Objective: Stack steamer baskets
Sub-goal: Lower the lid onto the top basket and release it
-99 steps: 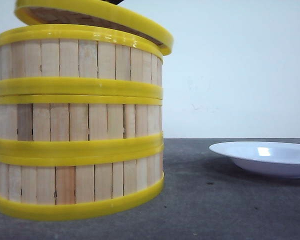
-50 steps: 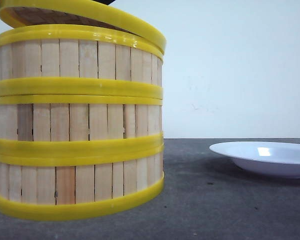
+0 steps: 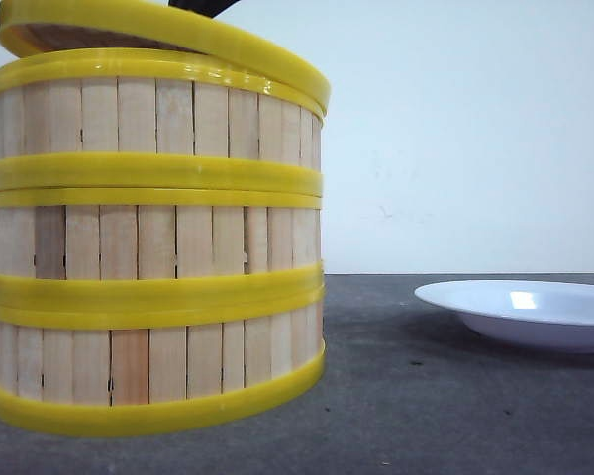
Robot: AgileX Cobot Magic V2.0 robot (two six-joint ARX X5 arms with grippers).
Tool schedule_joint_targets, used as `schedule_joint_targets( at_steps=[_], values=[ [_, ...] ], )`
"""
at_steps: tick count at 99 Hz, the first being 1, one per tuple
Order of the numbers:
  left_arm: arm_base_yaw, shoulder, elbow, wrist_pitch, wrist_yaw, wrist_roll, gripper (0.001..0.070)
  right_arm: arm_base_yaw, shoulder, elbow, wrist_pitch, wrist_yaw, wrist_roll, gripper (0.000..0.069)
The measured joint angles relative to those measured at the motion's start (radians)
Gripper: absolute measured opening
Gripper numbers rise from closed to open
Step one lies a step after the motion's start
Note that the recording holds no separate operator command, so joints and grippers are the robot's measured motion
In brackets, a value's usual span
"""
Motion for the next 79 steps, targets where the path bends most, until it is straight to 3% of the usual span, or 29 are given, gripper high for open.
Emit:
schedule_joint_targets(
  at_steps=[79],
  values=[
    [0.001,0.0,0.0,-0.001,-0.001,0.002,0.0298,0.019,0.052,0.008,0.018,0.002,-0.026,0.0053]
  ],
)
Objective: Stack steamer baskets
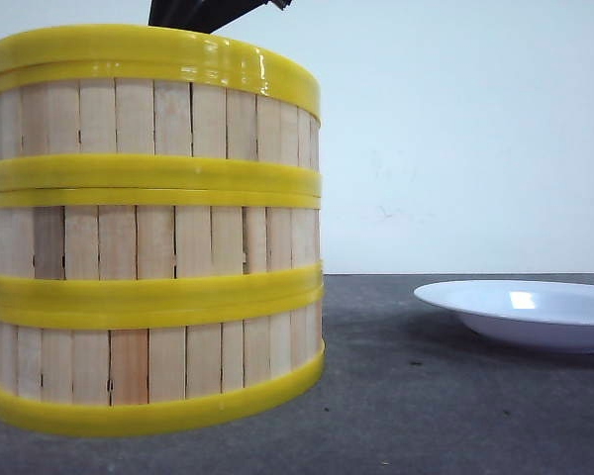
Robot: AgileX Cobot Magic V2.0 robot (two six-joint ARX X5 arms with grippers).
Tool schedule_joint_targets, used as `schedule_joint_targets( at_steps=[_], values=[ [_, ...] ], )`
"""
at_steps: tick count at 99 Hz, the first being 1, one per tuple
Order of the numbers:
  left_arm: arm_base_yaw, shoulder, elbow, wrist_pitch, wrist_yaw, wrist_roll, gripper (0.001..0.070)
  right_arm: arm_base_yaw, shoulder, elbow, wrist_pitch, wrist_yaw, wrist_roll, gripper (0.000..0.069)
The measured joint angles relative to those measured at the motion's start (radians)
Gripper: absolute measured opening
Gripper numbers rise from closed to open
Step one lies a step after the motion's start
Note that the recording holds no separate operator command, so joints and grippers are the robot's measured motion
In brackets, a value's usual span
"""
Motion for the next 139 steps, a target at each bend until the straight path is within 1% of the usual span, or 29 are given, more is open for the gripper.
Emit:
schedule_joint_targets(
  at_steps=[4,8,21,28,34,41,59,76,87,99,125,132,139],
  values=[
    [0.0,0.0,0.0,0.0,0.0,0.0,0.0298,-0.001,0.0,0.0,0.0,0.0,0.0,0.0068],
    [0.0,0.0,0.0,0.0,0.0,0.0,0.0298,-0.006,0.0,0.0,-0.001,-0.001,0.0,0.0099],
    [0.0,0.0,0.0,0.0,0.0,0.001,0.0298,-0.013,0.003,0.0,-0.005,-0.001,0.0,0.0262],
    [0.0,0.0,0.0,0.0,0.0,0.001,0.0298,-0.016,0.004,0.0,-0.003,0.0,0.0,0.0335],
    [0.0,0.0,0.0,0.0,0.0,0.001,0.0298,-0.02,0.004,0.0,0.0,-0.001,0.0,0.0374],
    [0.0,0.0,0.0,0.0,0.0,0.001,0.0298,-0.022,0.002,0.0,-0.001,-0.001,0.0,0.0399],
    [0.0,0.0,0.0,0.0,0.0,0.001,0.0298,-0.043,-0.054,0.0,-0.023,0.018,-0.001,0.041],
    [0.0,0.0,0.0,-0.005,0.0,0.001,0.0298,-0.09,-0.169,-0.007,-0.061,0.106,-0.002,0.041],
    [0.001,0.0,0.0,-0.006,0.0,0.001,0.0298,-0.145,-0.256,-0.063,-0.087,0.151,-0.002,0.041],
    [0.001,0.0,0.0,-0.006,0.0,0.001,0.0298,-0.223,-0.369,-0.206,-0.069,0.18,-0.001,0.041],
    [0.0,0.0,0.0,-0.017,0.008,-0.001,0.0298,-0.47,-0.702,-0.637,0.048,0.18,0.035,0.041],
    [0.0,0.0,0.0,-0.017,0.009,-0.008,0.0298,-0.537,-0.774,-0.742,0.058,0.179,0.047,0.041],
    [0.0,0.0,-0.011,-0.014,0.025,-0.022,0.0298,-0.605,-0.833,-0.846,0.066,0.171,0.056,0.041]
  ],
)
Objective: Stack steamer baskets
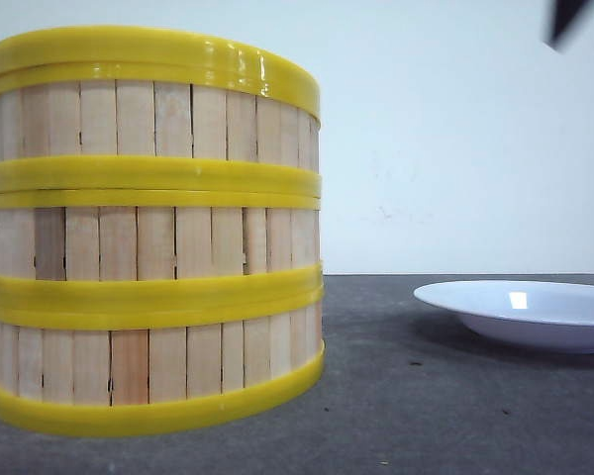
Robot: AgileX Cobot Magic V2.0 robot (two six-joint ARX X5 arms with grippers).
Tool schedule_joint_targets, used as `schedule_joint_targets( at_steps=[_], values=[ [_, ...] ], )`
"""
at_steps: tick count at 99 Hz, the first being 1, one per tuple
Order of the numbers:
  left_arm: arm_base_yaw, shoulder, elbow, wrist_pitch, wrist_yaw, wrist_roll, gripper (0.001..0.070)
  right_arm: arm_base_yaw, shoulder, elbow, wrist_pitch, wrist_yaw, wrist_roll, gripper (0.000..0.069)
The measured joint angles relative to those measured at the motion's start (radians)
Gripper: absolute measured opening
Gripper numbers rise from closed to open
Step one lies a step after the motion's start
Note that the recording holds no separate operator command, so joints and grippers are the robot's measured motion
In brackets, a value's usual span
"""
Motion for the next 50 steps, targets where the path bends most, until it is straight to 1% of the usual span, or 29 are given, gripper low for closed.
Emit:
schedule_joint_targets(
  at_steps=[9,17,32,50],
  values=[
    [0.0,-0.001,-0.043,0.01,0.043,-0.008,0.0298,-0.073,-0.05,-0.1,0.008,-0.041,0.005,0.041],
    [0.0,-0.001,-0.098,0.022,0.07,-0.014,0.0298,-0.13,-0.086,-0.157,0.011,-0.09,0.008,0.041],
    [-0.005,-0.002,-0.172,0.04,0.089,-0.022,0.0298,-0.182,-0.114,-0.177,0.016,-0.149,0.013,0.041],
    [-0.031,-0.06,-0.192,0.067,0.092,-0.022,0.0298,-0.182,-0.119,-0.177,0.023,-0.146,0.015,0.041]
  ],
)
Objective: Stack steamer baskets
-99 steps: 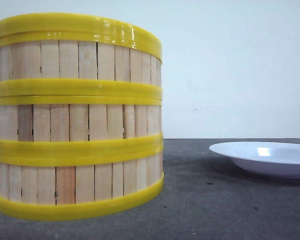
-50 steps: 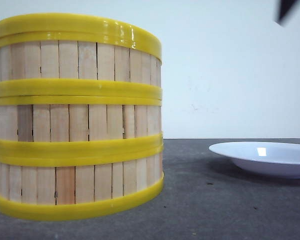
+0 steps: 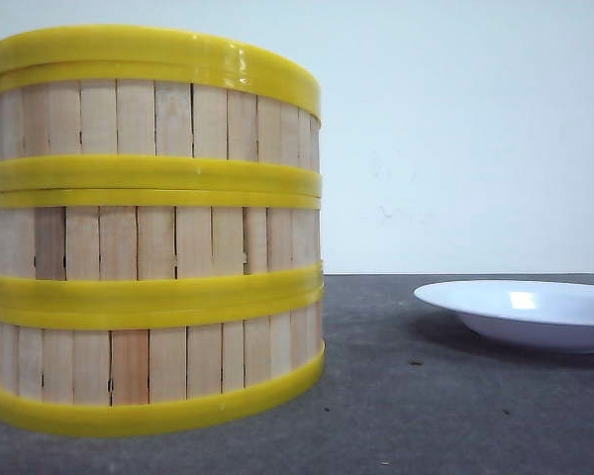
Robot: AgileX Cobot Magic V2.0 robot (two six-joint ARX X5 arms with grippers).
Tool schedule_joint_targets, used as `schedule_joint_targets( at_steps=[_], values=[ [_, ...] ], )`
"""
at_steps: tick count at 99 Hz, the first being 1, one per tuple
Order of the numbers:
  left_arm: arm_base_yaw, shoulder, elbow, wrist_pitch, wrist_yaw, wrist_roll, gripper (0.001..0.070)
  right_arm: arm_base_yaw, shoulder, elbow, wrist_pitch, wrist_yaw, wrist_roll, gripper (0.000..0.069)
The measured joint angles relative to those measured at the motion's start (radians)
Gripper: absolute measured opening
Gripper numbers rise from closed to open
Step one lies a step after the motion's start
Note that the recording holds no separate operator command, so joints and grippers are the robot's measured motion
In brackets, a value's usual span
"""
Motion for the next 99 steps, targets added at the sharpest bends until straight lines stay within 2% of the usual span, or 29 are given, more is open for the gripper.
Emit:
schedule_joint_targets(
  at_steps=[20,37,58,64,72,77,85,99],
  values=[
    [-0.015,-0.105,-0.031,0.076,0.001,-0.001,0.0298,0.0,-0.001,0.0,0.0,0.0,0.0,0.041],
    [-0.015,-0.099,-0.031,0.084,0.001,-0.003,0.0298,0.0,-0.001,0.0,0.001,0.002,0.002,0.041],
    [-0.015,-0.091,-0.032,0.082,0.001,-0.019,0.029,0.0,-0.001,0.0,0.009,0.05,0.018,0.0406],
    [-0.015,-0.091,-0.032,0.082,0.001,-0.028,0.0221,0.0,-0.001,0.0,0.008,0.051,0.02,0.0342],
    [-0.015,-0.091,-0.032,0.082,0.001,-0.035,0.0079,0.0,-0.001,0.0,0.009,0.052,0.019,0.0137],
    [-0.015,-0.091,-0.032,0.082,0.001,-0.037,0.004,0.0,-0.001,0.0,0.01,0.052,0.019,0.0066],
    [-0.015,-0.091,-0.032,0.082,0.001,-0.037,0.002,0.0,-0.001,0.0,0.026,0.052,0.02,0.0021],
    [-0.015,-0.091,-0.032,0.082,0.001,-0.041,0.0017,0.0,-0.001,0.0,0.019,0.05,0.026,0.0006]
  ],
)
